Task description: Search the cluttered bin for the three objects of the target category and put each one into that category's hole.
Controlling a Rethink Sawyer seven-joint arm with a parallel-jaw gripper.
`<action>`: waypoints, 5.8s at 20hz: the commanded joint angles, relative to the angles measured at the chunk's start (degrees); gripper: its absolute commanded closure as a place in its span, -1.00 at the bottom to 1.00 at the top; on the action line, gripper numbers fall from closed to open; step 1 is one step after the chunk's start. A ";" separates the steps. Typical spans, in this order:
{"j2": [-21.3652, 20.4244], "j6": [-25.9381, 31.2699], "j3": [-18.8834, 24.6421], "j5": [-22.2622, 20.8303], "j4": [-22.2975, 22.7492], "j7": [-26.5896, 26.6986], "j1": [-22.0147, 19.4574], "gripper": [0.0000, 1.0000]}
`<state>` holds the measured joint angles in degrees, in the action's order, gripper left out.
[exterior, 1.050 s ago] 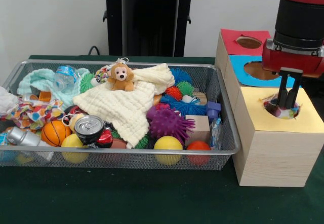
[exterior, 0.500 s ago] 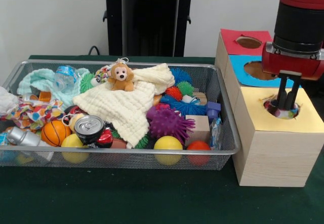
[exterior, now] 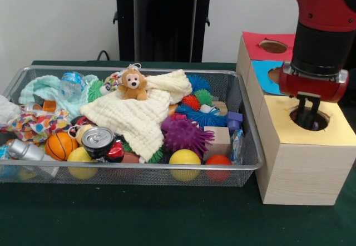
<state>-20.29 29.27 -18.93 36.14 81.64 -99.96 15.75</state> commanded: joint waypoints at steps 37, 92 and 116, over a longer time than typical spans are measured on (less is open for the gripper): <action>-14.86 17.17 -4.79 -7.81 3.44 -8.93 -2.04 1.00; -10.38 13.25 18.43 -41.95 -8.94 9.19 -34.34 -1.00; -4.64 17.79 22.97 -47.00 -9.75 10.01 -43.96 -1.00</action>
<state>-29.80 42.26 -2.61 -7.39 71.00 -99.96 -25.58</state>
